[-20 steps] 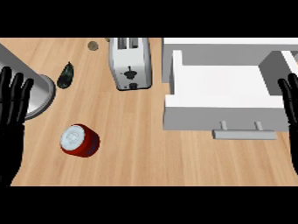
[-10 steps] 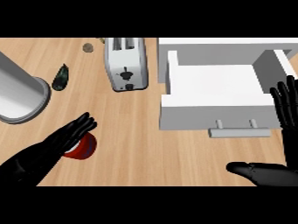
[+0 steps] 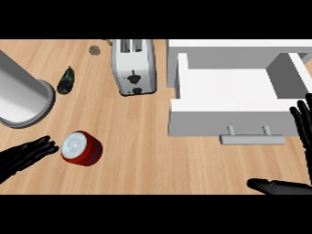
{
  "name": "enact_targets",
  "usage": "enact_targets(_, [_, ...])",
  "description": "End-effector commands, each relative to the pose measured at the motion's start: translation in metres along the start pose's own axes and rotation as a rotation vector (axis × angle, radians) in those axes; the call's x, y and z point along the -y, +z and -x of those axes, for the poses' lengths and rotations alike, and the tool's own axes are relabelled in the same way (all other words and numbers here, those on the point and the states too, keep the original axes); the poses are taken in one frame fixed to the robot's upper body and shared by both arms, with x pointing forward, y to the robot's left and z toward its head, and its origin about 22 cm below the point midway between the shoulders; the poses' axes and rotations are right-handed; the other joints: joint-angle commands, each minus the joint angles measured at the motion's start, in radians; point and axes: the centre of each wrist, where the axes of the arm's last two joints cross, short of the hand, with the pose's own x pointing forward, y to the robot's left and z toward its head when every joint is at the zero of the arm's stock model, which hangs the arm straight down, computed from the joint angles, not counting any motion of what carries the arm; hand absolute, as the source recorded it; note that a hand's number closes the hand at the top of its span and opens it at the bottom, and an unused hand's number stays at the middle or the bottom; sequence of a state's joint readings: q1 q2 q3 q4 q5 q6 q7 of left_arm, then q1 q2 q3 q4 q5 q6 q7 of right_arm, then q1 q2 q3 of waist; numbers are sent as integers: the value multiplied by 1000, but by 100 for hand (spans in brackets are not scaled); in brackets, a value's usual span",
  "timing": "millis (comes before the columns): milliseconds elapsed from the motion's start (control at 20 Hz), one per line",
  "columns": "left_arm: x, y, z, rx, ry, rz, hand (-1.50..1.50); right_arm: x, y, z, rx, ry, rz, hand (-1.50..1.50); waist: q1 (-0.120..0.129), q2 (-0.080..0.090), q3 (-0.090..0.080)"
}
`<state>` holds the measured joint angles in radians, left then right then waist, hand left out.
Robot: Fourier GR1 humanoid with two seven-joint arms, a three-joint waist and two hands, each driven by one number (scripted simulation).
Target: Pick up the can, place it into the drawer and close the drawer
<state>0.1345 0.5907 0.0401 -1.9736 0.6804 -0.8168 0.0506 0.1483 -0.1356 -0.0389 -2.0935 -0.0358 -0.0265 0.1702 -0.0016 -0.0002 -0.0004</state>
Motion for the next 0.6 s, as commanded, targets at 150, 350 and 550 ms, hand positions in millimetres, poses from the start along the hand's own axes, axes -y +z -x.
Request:
enact_targets(150, [-27, 25, -14, -31, 56, -15, -150, 25, 16, -1, -6, 3, 13, -150, -2, -1, 1])
enact_targets(350, [-21, 25, -7, -53, 33, -47, -150, 19, 11, 7, -5, 2, 9, -150, 2, -1, 1])
enact_targets(550, [-40, 0, 14, -65, 15, -48, -150, 24, 18, 4, -5, 8, 6, -150, -3, 0, 0])
